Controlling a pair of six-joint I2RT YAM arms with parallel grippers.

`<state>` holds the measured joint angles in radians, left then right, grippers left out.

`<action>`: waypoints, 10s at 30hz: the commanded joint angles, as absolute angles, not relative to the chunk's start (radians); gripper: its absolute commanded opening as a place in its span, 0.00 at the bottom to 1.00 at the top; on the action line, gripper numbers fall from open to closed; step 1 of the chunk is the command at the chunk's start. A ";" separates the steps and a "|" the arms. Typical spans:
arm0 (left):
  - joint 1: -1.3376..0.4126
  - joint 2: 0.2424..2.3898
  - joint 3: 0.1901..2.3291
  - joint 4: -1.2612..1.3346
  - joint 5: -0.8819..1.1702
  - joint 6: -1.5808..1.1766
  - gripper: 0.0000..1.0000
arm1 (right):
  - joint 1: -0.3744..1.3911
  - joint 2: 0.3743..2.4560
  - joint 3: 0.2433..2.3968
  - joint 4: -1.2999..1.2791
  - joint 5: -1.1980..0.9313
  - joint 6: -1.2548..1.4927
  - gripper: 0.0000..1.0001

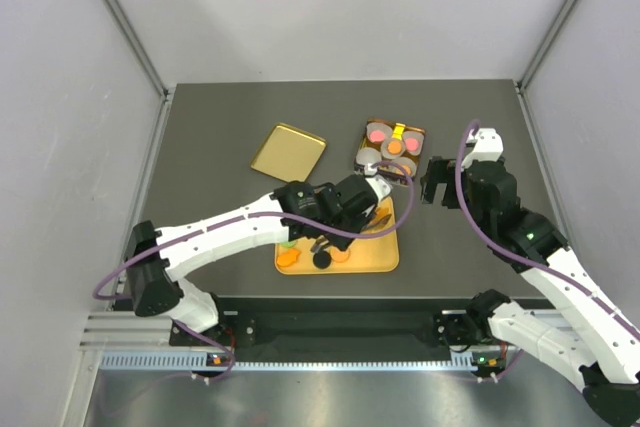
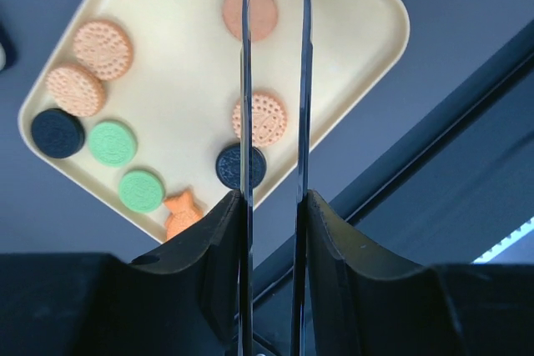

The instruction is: Pack the cookies

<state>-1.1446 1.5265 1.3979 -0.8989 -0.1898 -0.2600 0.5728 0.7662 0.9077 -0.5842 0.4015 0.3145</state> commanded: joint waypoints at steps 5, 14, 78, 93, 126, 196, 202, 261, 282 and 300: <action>-1.066 1.512 1.528 -0.832 -0.290 -0.258 0.12 | 0.565 0.768 0.931 -0.557 0.410 0.305 1.00; -0.907 1.692 1.669 -0.730 -0.258 -0.233 0.11 | 0.565 0.782 0.934 -0.548 0.399 0.301 1.00; -0.845 1.907 1.746 -0.735 -0.314 -0.181 0.31 | 0.565 0.758 0.913 -0.545 0.390 0.304 1.00; -0.847 1.901 1.740 -0.732 -0.311 -0.178 0.42 | 0.565 0.755 0.914 -0.545 0.393 0.305 1.00; -0.812 1.669 1.691 -0.690 -0.304 -0.224 0.46 | 0.563 0.772 0.950 -0.552 0.382 0.302 1.00; -0.563 2.009 1.683 -0.603 -0.446 -0.107 0.67 | 0.563 0.911 0.994 -0.540 0.276 0.327 1.00; -0.561 2.091 1.678 -0.575 -0.419 -0.095 0.67 | 0.561 0.936 0.986 -0.540 0.281 0.325 1.00; -0.495 1.560 1.428 0.672 0.457 -1.528 0.00 | 0.110 1.255 0.759 0.879 -0.632 1.192 1.00; -0.523 1.563 1.511 0.350 0.357 -1.443 0.00 | 0.793 1.055 1.046 0.077 0.354 0.035 1.00; -0.551 1.574 1.493 0.321 0.357 -1.425 0.00 | 0.874 1.344 1.249 0.193 0.713 -0.245 0.68</action>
<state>-0.5400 1.5757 1.4624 0.2722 0.3576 -1.4429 0.8585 1.3312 1.1931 0.1066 0.6411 -0.1982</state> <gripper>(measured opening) 0.014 0.734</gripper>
